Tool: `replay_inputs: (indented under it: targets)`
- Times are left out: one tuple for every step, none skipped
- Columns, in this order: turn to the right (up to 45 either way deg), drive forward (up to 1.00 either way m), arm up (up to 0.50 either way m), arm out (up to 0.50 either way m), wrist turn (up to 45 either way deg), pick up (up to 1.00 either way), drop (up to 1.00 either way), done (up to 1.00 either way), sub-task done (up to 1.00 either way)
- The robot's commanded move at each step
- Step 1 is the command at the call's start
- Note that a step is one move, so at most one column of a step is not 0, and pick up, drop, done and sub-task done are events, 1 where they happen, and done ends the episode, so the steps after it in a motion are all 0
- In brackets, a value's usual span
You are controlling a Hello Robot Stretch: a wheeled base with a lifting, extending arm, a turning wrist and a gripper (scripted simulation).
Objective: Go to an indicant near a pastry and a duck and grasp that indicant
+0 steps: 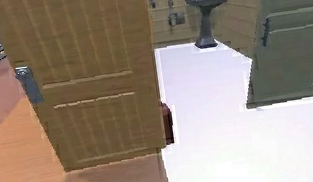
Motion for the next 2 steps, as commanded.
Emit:
replay_inputs:
  targets:
    - [0.0,0.3,0.0,0.0,0.0,0.0,0.0,0.0,0.0]
    - [-45.0,0.0,0.0,0.0,0.0,0.0,0.0,0.0,0.0]
